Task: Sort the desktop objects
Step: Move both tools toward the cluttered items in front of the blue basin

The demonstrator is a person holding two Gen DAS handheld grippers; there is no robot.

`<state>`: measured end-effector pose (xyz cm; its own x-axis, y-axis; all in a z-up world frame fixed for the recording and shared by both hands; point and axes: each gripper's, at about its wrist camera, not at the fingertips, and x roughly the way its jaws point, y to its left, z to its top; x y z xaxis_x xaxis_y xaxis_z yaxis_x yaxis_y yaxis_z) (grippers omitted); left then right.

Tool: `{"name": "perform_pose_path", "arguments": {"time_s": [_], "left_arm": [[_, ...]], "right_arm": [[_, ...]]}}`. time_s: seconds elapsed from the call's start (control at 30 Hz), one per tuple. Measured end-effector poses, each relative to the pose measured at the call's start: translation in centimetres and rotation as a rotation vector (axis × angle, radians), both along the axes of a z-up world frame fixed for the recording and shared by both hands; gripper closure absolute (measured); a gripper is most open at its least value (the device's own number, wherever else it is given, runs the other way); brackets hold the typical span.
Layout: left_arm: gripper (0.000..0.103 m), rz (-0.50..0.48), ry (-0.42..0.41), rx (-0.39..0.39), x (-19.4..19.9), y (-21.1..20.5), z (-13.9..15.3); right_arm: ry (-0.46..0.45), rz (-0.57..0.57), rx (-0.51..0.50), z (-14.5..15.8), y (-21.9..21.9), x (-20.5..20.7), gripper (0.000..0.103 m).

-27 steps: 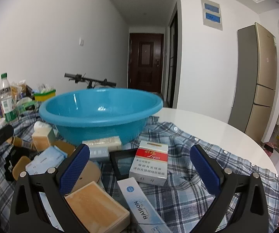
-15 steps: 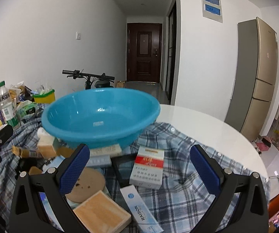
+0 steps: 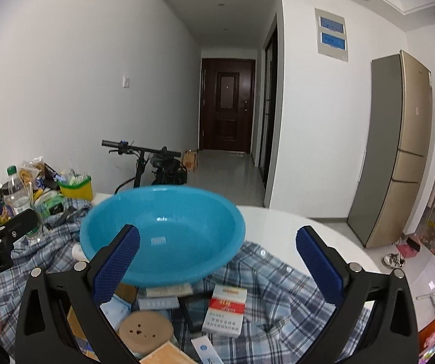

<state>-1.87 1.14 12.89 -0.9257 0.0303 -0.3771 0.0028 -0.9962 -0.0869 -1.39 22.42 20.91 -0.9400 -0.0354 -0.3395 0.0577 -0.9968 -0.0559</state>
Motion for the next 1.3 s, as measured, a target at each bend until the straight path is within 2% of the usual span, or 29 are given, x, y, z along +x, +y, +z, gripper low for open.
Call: {"name": "perform_pose_path", "arguments": {"time_s": [0.2, 0.33, 0.47, 0.67, 0.9, 1.13, 1.3], "left_arm": [[0.0, 0.009, 0.001, -0.039, -0.1, 0.3, 1.3], [0.0, -0.011, -0.05, -0.054, -0.3, 0.6, 0.8], [0.0, -0.011, -0.117, -0.097, -0.7, 1.3, 0.0], [0.0, -0.034, -0.212, -0.101, -1.2, 1.6, -2.0], [0.0, -0.079, -0.294, -0.093, -1.2, 2.1, -5.1], [0.0, -0.116, -0.348, -0.113, -0.7, 3.2, -7.3], [0.0, -0.136, -0.386, -0.12, -0.4, 3.8, -8.7]], "right_arm": [[0.017, 0.008, 0.006, 1.4, -0.4, 0.1, 0.0], [-0.013, 0.037, 0.007, 1.3, -0.7, 0.0, 0.0], [-0.085, 0.063, -0.02, 0.7, -0.3, -0.4, 0.0], [-0.213, 0.068, -0.064, -1.8, 0.6, -0.7, 0.0], [-0.312, 0.057, -0.064, -5.3, 1.1, -0.6, 0.003], [-0.384, 0.053, -0.068, -8.2, 1.3, -0.1, 0.006], [-0.408, 0.059, -0.063, -9.1, 1.3, 0.0, 0.007]]}}
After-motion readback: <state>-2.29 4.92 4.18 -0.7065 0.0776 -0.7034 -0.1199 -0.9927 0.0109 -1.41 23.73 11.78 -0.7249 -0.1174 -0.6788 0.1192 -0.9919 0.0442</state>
